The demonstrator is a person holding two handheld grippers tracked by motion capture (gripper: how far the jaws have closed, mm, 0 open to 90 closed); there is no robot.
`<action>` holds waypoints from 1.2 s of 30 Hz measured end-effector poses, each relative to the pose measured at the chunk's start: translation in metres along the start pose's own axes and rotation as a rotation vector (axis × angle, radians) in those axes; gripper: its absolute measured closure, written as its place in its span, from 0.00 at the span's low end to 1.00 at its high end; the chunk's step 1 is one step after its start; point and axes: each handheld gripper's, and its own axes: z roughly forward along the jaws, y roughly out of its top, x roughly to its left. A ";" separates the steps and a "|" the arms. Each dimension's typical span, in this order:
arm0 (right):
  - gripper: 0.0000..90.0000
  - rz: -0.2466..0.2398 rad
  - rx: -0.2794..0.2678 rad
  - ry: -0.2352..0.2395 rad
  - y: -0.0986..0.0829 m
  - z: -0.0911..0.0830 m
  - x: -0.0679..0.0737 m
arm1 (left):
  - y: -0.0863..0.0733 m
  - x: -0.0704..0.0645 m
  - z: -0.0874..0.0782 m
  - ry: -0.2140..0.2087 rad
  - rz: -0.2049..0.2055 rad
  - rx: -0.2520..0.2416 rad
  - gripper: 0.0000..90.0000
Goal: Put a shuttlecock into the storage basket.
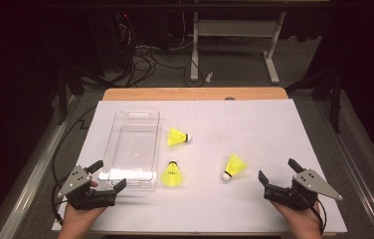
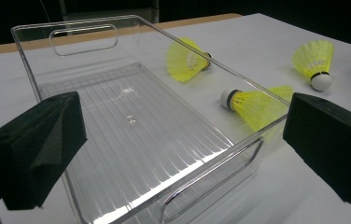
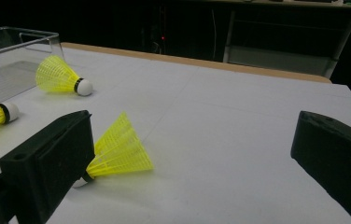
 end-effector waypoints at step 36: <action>0.00 0.005 -0.006 0.024 0.004 -0.001 0.002 | 0.006 0.000 -0.010 0.022 -0.010 -0.010 0.01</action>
